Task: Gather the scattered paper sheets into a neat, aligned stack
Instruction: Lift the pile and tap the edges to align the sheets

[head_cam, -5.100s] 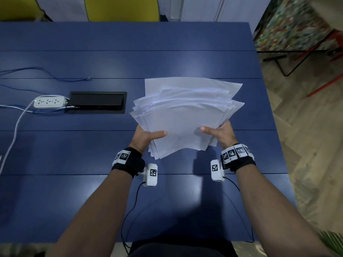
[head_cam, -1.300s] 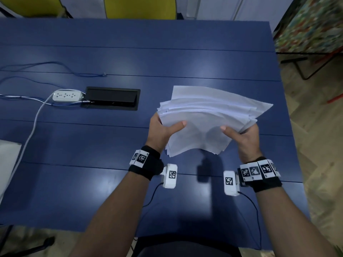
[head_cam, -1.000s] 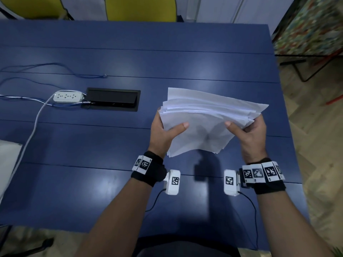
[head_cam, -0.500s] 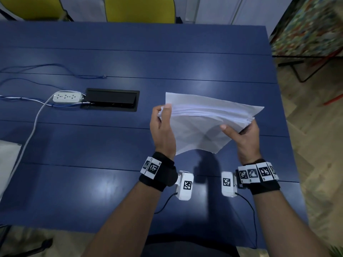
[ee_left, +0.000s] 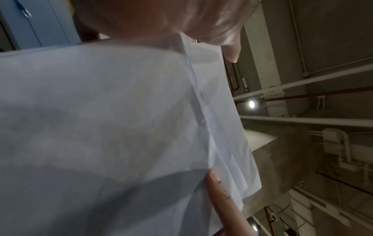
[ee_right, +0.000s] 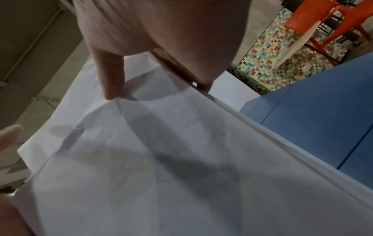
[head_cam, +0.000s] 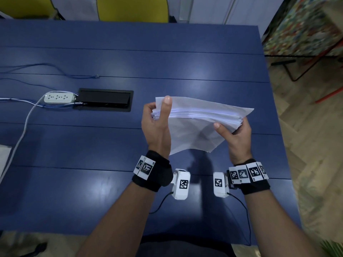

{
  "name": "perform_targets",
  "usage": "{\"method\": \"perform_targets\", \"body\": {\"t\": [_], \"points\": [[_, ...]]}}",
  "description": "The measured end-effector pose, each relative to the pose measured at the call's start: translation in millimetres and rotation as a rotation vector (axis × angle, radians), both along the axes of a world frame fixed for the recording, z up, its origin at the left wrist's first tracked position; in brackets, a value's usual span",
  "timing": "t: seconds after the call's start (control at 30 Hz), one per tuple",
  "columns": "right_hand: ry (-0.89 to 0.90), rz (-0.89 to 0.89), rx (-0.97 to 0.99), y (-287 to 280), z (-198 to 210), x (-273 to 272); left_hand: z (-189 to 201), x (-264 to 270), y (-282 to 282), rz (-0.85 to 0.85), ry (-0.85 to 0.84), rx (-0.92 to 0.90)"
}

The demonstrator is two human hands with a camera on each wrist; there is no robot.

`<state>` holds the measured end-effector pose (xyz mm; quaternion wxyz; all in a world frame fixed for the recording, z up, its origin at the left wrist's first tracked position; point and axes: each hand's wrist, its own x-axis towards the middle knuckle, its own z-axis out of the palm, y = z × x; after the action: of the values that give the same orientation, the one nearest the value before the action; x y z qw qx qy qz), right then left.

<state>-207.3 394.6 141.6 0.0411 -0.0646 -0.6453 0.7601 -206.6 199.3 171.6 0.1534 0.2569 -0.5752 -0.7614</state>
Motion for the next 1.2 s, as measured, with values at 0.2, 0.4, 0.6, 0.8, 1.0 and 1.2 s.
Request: {"method": "perform_targets", "body": {"t": [0.2, 0.4, 0.6, 0.8, 1.0, 1.2], "points": [[-0.003, 0.006, 0.022, -1.1, -1.3, 1.0, 4.3, -5.8, 9.5, 0.056, -0.073, -0.046], [0.006, 0.017, 0.000, -2.4, 2.9, 1.1, 2.0, -5.3, 8.7, 0.074, -0.092, -0.016], [0.037, 0.047, 0.020, -1.3, 1.4, 1.1, 6.9, -7.7, 11.1, 0.078, -0.104, -0.016], [0.065, 0.070, 0.090, 5.3, -7.5, -1.2, -9.2, -4.8, -0.8, 0.077, -0.075, 0.018], [0.050, 0.070, 0.066, 5.5, -11.3, -3.1, -26.0, 4.4, -9.6, -0.092, 0.008, -0.004], [-0.054, 0.084, 0.028, 7.7, -25.1, -5.4, -40.6, 3.9, -23.8, -0.242, -0.071, 0.134]]}}
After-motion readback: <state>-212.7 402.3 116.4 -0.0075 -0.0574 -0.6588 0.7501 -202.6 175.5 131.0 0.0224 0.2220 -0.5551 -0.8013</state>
